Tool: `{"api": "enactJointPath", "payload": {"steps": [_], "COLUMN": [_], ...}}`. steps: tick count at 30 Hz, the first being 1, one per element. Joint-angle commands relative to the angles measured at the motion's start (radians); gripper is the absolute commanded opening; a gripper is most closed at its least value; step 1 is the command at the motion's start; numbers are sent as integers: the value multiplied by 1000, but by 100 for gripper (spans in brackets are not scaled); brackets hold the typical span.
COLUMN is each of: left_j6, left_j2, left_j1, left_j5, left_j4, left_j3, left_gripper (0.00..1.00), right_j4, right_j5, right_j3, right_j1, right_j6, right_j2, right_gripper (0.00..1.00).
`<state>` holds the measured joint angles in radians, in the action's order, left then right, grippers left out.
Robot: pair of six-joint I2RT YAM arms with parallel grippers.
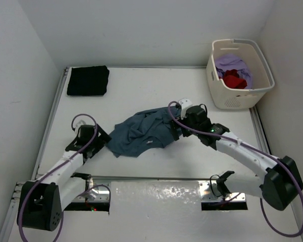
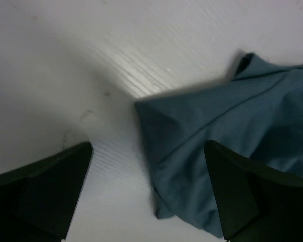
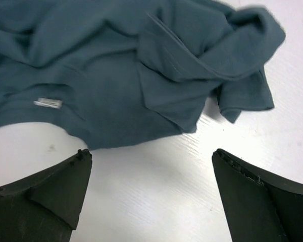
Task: Fold and stack the t-shirts
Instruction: Move the tshirt to the center of the board, then flatten out the tshirt
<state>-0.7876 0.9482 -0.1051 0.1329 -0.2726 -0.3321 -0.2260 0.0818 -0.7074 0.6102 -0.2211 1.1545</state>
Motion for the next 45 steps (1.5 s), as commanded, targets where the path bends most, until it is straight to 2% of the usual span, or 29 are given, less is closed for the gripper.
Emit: {"api": "enactJointPath", "payload": {"steps": [1, 2, 3, 4, 5, 7, 8, 10, 15, 18, 21, 23, 25, 27, 29, 30, 31, 33, 36, 39, 41, 42, 45], "left_j6": [-9, -12, -6, -9, -10, -15, -9, -4, -47, -33, -30, -38, -38, -32, -15, -10, -7, 19, 37, 60, 80, 86, 120], "left_j2": [-40, -55, -64, -74, -94, -111, -112, -83, 50, 148, 237, 259, 279, 282, 290, 300, 301, 293, 258, 206, 166, 152, 103], "left_j1": [-30, -57, -136, -190, -309, -422, -505, -551, -588, -605, -642, -643, -643, -643, -643, -643, -643, -643, -643, -643, -643, -643, -642], "left_j5": [-247, -251, -239, -169, -139, 10, 33, 51, 80, 39, 62, 102, 131, 134, 142, 148, 155, 163, 165, 177, 212, 226, 278], "left_j4": [117, 112, 77, 47, 23, -40, -57, -69, -39, 82, 79, 55, 39, 82, 119, 122, 118, 118, 110, 99, 84, 75, 49], "left_j3": [114, 116, 93, 76, 56, -2, -24, -62, -59, -73, -94, -110, -116, -111, -122, -131, -140, -179, -215, -248, -266, -294, -359], "left_gripper": [100, 100, 100, 100, 99, 99, 99, 97, 84, 77, 74, 66, 52, 46, 24, 8, 0, 0, 0, 0, 0, 0, 0], "right_j4": [19, 23, 28, 36, 49, 79, 74, 77, 123, 126, 138, 145, 169, 192, 206, 206, 203, 197, 148, 119, 157, 183, 212], "right_j5": [110, 122, 165, 191, 211, 266, 347, 369, 115, 146, 205, 254, 276, 271, 282, 323, 344, 407, 490, 564, 572, 573, 555], "right_j3": [6, 8, 8, 13, 19, 25, 16, -26, -79, -49, -37, -47, -78, -119, -168, -185, -202, -245, -312, -345, -313, -296, -268], "right_j1": [45, 75, 89, 97, 100, 100, 99, 99, 99, 100, 100, 100, 97, 97, 99, 97, 97, 88, 74, 62, 51, 46, 19], "right_j6": [-4, -1, -9, -20, -38, -66, -82, -86, -15, -29, -31, -40, -44, -60, -73, -80, -90, -135, -173, -176, -173, -164, -121], "right_j2": [85, 103, 115, 126, 137, 142, 146, 160, 234, 246, 244, 248, 272, 303, 368, 393, 443, 515, 585, 629, 600, 584, 505], "right_gripper": [99, 99, 99, 99, 99, 99, 99, 99, 99, 99, 99, 99, 99, 99, 99, 99, 99, 86, 78, 58, 11, 0, 0]}}
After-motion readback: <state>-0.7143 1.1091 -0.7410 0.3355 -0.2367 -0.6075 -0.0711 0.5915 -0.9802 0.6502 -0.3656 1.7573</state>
